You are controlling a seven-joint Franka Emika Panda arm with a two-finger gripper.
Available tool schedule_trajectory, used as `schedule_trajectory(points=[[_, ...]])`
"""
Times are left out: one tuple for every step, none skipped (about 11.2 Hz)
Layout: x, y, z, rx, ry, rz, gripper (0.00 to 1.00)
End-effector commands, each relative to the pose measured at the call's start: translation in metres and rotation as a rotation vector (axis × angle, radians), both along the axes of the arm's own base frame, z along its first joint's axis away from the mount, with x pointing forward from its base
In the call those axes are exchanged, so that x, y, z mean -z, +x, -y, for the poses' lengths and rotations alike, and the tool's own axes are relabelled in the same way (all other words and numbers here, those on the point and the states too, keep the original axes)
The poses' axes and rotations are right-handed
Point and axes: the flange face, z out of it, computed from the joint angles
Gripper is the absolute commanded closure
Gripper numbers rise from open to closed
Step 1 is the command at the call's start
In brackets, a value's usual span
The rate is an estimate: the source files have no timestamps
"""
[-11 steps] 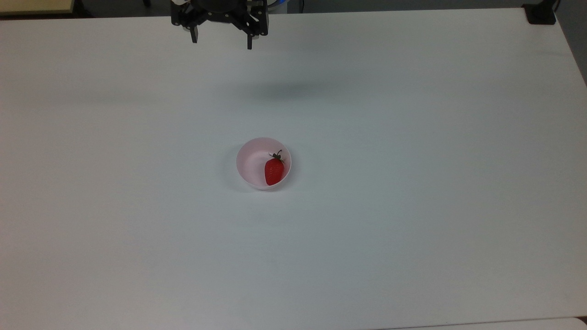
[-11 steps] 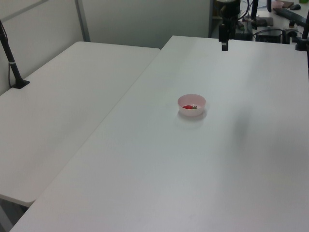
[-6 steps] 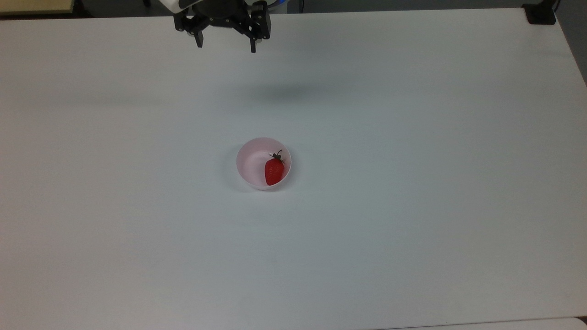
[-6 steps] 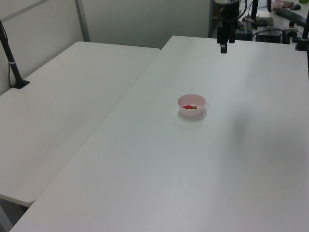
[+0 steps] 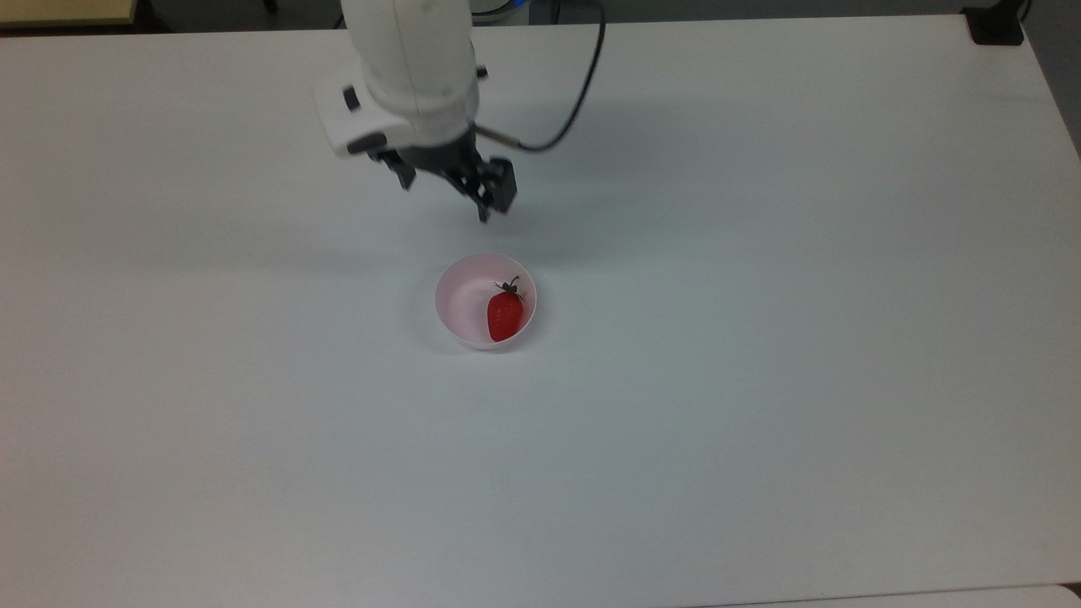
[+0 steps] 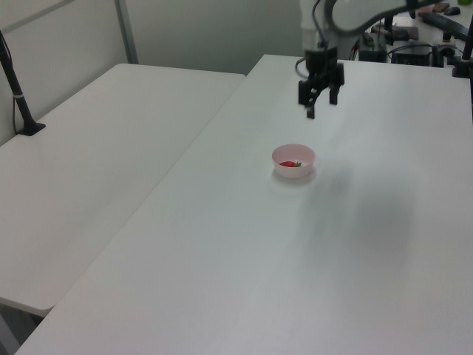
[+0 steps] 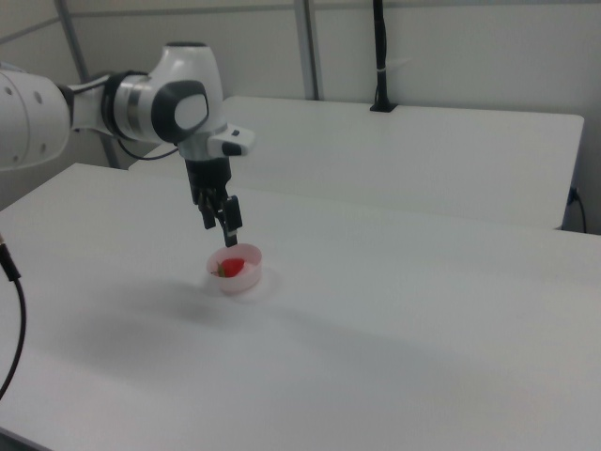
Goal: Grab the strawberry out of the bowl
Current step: 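Move the open gripper over the pink bowl and lower it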
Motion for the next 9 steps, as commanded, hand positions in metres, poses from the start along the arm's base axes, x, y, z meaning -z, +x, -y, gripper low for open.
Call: schedule_trajectory(points=[[0.049,0.020,-0.020,0.172,-0.002,0.035,0.12],[0.064,0.023,-0.031,0.195,-0.005,0.034,0.17],[0.073,0.027,-0.033,0.245,-0.004,0.048,0.19],[0.082,0.032,-0.034,0.299,-0.002,0.071,0.21],[0.091,0.035,-0.034,0.324,0.003,0.089,0.21],[0.096,0.038,-0.035,0.344,0.008,0.106,0.21],[0.107,0.038,-0.041,0.344,0.006,0.104,0.21],[0.112,0.037,-0.049,0.331,0.005,0.106,0.21],[0.121,0.036,-0.049,0.330,0.003,0.105,0.21]])
